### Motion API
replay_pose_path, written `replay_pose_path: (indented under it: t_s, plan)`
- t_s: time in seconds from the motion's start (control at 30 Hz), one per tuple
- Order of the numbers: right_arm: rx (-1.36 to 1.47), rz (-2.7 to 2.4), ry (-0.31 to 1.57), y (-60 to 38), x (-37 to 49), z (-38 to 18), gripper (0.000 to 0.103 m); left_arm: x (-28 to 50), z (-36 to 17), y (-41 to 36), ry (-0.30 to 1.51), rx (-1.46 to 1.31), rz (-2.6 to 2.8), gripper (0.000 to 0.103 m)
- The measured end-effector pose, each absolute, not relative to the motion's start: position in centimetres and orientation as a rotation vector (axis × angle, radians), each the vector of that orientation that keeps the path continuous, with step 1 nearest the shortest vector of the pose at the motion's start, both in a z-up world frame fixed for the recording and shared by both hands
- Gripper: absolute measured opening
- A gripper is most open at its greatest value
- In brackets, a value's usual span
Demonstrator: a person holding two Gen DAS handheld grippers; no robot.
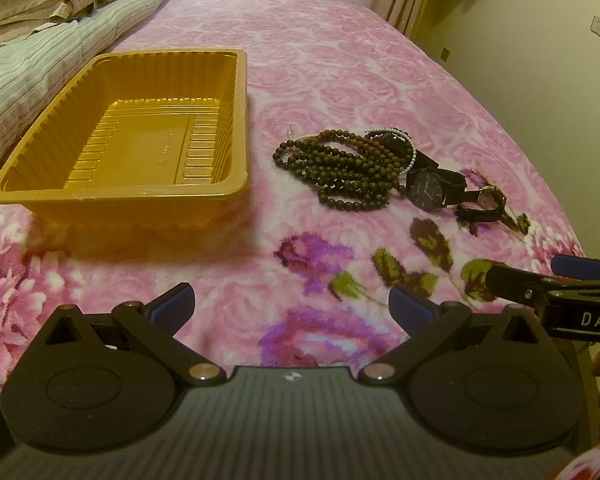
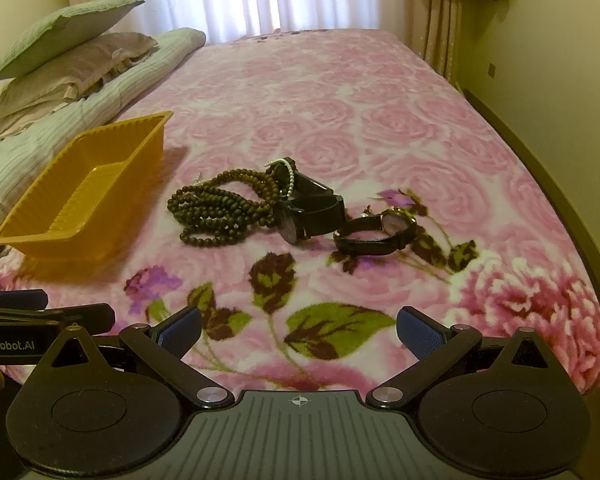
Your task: Organize jewelry
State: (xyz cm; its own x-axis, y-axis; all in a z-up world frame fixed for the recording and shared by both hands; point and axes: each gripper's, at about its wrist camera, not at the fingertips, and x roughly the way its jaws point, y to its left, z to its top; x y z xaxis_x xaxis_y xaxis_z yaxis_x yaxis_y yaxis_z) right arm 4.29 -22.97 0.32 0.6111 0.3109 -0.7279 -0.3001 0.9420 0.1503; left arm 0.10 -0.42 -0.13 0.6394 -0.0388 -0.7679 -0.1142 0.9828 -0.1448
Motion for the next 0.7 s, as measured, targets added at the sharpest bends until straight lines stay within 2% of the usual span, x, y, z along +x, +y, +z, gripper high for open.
replay_pose_path:
  t_s: [0.7]
  plan:
    - [0.008,0.350,0.843,-22.69,4.42,0.23,0.103,0.14,-0.13,-0.32,0.877,-0.192,0.045,0.103]
